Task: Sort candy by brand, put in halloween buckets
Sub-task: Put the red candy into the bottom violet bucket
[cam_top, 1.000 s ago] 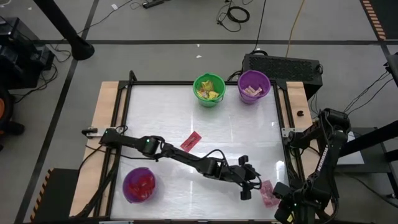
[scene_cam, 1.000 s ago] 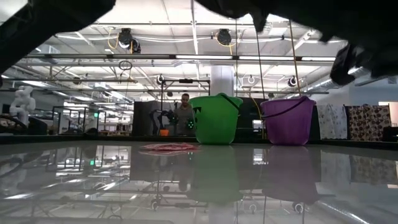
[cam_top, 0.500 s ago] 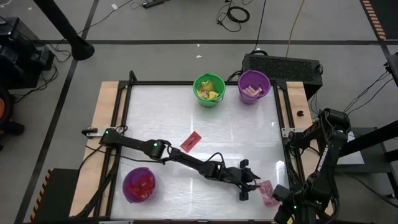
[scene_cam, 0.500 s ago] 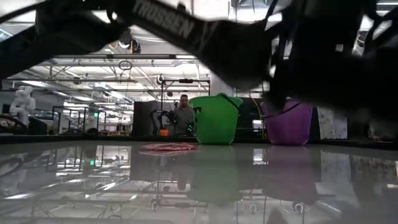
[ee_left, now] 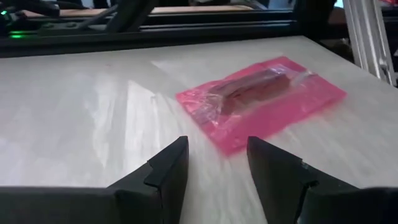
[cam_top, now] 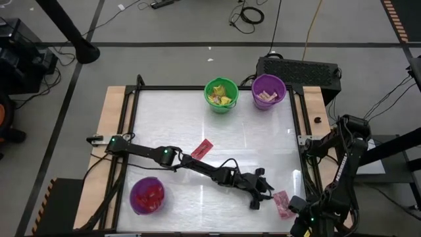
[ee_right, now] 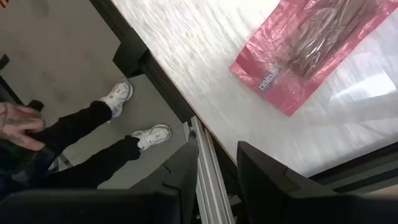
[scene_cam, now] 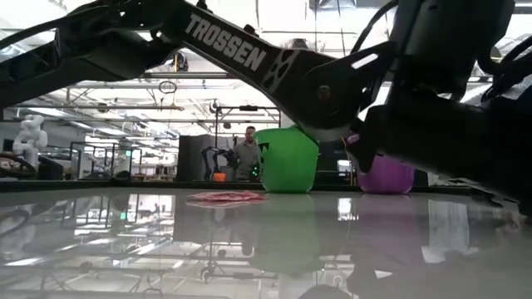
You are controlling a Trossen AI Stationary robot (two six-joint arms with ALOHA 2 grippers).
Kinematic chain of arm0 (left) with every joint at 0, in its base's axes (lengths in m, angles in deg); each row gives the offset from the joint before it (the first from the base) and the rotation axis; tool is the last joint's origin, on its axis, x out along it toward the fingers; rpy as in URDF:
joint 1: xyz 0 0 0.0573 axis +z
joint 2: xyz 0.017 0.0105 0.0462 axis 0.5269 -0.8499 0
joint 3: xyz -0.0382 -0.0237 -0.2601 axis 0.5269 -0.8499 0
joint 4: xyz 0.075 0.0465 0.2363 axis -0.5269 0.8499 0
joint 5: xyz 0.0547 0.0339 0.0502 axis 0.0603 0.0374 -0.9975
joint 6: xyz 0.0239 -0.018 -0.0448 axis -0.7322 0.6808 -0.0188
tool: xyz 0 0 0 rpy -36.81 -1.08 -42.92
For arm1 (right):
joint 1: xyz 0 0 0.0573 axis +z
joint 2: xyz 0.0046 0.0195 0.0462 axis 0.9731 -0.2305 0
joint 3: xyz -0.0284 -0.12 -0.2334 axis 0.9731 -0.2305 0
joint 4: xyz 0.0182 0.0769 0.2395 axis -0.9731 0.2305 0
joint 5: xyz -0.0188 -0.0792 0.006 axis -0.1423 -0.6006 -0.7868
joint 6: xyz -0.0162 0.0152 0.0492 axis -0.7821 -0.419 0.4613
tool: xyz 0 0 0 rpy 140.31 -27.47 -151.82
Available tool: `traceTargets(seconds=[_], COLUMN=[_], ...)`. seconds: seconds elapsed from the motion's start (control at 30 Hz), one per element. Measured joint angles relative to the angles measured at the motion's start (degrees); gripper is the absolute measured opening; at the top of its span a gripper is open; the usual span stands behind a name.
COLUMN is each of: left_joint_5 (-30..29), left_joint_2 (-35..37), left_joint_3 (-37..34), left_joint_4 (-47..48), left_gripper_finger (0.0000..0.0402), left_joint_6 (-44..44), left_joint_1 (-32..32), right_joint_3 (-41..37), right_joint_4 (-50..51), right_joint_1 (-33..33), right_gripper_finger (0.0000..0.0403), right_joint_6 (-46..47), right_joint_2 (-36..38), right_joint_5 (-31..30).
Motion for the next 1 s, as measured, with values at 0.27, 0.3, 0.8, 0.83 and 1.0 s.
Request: traceTargets(seconds=[0.27, 0.3, 0.8, 0.83, 1.0], left_joint_5=[3.94, 4.52, 5.58, 5.04, 4.54], left_joint_2=[0.08, 0.08, 0.08, 0.08, 0.08], left_joint_3=[0.01, 0.03, -0.12, -0.12, -0.12], left_joint_4=[2.28, 2.99, 4.03, 4.03, 4.0], left_gripper_finger=[0.0173, 0.0173, 0.0173, 0.0173, 0.0173], left_joint_6=[-1.43, -1.45, -0.15, -0.17, 0.09], left_joint_1=[0.13, 0.2, 0.47, 0.37, 0.38], right_joint_3=[0.0, 0.0, 0.03, -0.26, -6.31], right_joint_4=[0.07, 0.07, 6.99, 8.3, 6.7], right_joint_1=[-0.87, -1.21, -7.73, -8.31, -10.23], right_gripper_finger=[0.0105, 0.0105, 0.0104, 0.0102, 0.0063], right_joint_6=[-0.26, -0.65, -4.59, -4.29, -4.71], right_joint_2=[0.0, 0.0, -0.52, -1.03, -1.6], right_joint_5=[0.79, 1.04, 3.11, 4.18, 8.93])
